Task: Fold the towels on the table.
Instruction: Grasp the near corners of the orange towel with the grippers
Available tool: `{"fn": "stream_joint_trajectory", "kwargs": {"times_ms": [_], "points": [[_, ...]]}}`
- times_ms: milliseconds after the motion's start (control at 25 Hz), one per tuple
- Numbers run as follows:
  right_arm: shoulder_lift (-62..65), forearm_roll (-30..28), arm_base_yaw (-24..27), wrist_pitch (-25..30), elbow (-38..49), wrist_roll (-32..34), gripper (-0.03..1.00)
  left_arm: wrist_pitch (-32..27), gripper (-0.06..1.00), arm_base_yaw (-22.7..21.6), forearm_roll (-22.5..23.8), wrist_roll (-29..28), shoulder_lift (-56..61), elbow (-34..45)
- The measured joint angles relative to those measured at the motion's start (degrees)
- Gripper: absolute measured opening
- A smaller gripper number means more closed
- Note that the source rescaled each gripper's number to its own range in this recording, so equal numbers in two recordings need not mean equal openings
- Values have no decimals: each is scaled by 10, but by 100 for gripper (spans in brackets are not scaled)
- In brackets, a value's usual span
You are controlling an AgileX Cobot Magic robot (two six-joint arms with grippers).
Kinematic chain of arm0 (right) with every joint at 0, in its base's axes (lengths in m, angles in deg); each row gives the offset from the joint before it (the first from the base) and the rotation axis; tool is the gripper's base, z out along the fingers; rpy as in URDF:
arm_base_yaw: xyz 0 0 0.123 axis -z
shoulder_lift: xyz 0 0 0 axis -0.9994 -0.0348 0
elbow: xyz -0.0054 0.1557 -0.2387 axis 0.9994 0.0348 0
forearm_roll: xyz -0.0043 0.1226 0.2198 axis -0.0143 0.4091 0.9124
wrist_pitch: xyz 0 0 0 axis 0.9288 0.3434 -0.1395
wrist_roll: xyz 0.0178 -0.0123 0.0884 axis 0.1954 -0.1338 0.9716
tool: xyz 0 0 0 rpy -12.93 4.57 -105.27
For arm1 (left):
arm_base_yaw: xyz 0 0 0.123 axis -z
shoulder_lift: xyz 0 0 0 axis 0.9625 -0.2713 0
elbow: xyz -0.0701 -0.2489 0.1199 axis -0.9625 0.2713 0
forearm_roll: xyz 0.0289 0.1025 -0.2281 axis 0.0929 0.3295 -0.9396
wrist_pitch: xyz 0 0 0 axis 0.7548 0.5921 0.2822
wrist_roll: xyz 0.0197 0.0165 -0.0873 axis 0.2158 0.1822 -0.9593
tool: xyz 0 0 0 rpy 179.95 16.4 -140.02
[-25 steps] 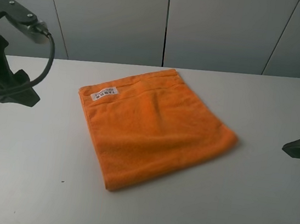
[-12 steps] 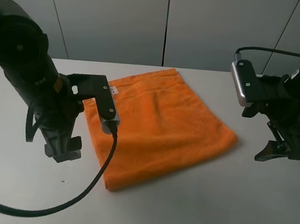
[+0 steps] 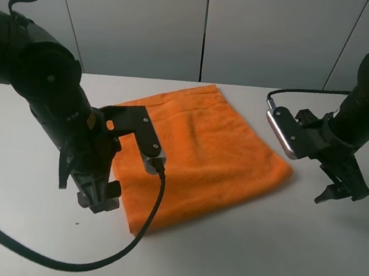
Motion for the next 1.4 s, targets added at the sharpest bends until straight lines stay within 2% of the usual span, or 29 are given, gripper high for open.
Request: {"fn": "stream_joint_trajectory", "kwargs": {"times_ms": [240, 480, 1120, 1400], "points": [[-15, -8, 0, -1, -20, 0, 100, 6, 100, 22, -12, 0, -31, 0], [-29, 15, 0, -5, -31, -4, 100, 64, 100, 53, -23, -30, -54, 0], [-83, 50, 0, 4, -59, -34, 100, 87, 100, 65, -43, -44, -82, -10], [-83, 54, 0, 5, -59, -38, 100, 89, 100, 65, -70, -44, -103, -11]]}}
